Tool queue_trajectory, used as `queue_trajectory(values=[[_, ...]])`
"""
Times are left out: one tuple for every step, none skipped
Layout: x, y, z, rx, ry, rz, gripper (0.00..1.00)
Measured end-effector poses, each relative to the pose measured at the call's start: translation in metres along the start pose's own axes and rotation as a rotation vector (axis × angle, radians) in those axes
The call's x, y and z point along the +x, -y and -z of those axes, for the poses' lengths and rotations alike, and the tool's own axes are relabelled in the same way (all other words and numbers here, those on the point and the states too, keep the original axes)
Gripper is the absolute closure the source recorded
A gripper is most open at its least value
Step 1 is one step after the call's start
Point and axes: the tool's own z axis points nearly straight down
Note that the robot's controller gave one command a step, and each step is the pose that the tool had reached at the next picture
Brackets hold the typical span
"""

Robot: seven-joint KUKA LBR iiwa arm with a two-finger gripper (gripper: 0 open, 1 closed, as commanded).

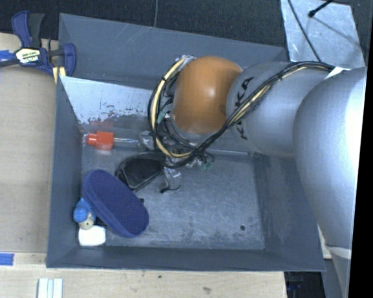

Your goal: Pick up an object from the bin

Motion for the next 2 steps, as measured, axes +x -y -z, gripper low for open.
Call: queue_trajectory(values=[[-0.0006, 0.0007, 0.0007, 0.000, 0.002, -0.004, 0.00], [-0.0008, 0.0014, 0.0016, 0.001, 0.003, -0.005, 1.00]])
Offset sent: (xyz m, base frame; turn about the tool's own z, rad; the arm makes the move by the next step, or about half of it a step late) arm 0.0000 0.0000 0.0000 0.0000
